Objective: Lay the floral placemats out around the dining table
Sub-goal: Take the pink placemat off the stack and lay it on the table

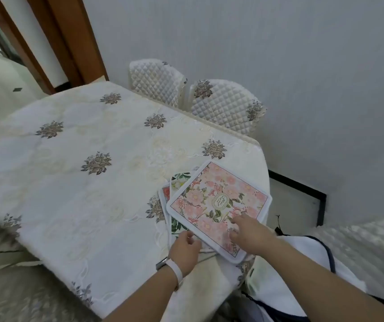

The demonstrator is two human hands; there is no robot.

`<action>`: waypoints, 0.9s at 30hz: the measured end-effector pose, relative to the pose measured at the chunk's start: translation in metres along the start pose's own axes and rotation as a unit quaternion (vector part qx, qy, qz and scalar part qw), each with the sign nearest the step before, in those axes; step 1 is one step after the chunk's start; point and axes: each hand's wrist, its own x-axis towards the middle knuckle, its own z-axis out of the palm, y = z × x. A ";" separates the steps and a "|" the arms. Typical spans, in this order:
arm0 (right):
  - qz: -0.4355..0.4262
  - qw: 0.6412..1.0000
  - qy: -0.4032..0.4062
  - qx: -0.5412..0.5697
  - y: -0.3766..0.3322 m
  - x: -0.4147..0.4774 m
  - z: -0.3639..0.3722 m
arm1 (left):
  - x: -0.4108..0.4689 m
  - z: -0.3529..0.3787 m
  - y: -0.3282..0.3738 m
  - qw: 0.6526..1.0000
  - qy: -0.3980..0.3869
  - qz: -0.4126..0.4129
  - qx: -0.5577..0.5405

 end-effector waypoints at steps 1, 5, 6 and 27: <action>0.001 1.000 -0.002 0.010 0.005 0.007 -0.002 | 0.006 0.004 0.003 0.999 0.014 -0.016 -0.037; -0.001 0.999 -0.027 0.030 0.025 0.041 -0.003 | 0.024 0.014 0.010 0.988 0.044 -0.094 -0.116; -0.003 0.999 -0.033 0.035 0.028 0.049 -0.003 | 0.028 0.017 0.011 0.984 0.054 -0.111 -0.129; -0.015 0.997 0.058 0.040 0.073 0.173 -0.039 | 0.064 0.052 0.028 0.956 0.166 -0.197 -0.138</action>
